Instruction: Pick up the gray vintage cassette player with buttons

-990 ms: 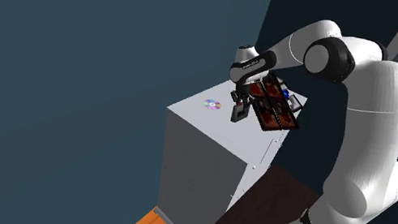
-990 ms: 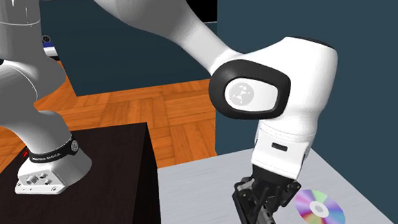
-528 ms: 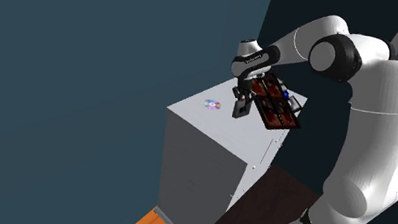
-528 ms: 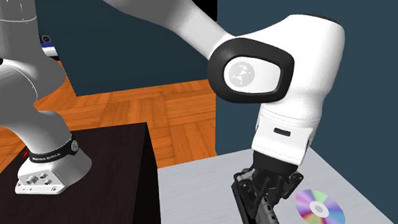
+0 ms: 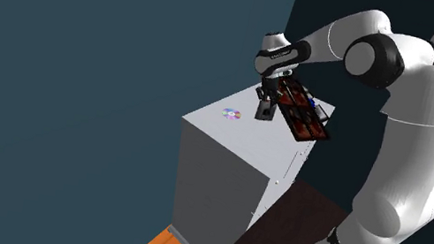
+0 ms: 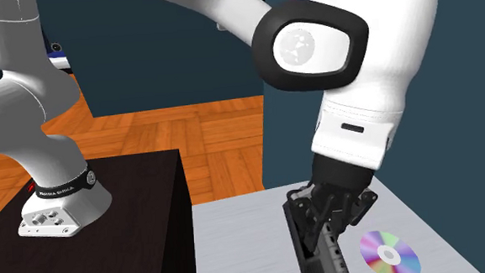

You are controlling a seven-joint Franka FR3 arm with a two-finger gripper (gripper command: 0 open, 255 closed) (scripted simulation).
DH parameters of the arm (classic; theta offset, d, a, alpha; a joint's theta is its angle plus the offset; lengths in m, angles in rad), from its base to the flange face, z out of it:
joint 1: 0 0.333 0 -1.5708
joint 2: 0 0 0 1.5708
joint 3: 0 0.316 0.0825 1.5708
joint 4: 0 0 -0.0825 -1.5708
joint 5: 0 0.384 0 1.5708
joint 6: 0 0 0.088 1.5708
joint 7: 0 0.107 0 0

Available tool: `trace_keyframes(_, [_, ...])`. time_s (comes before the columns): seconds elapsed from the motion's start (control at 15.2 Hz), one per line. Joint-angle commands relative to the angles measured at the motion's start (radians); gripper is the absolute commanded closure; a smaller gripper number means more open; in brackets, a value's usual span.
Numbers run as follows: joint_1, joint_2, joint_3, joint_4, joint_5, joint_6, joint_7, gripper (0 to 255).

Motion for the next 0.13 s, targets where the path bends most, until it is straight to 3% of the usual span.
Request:
trace_keyframes(0.0, [0.0,-0.004,0.0,0.01,0.0,-0.013,-0.002,255])
trace_keyframes(0.07, [0.0,-0.004,0.0,0.01,0.0,-0.013,-0.002,255])
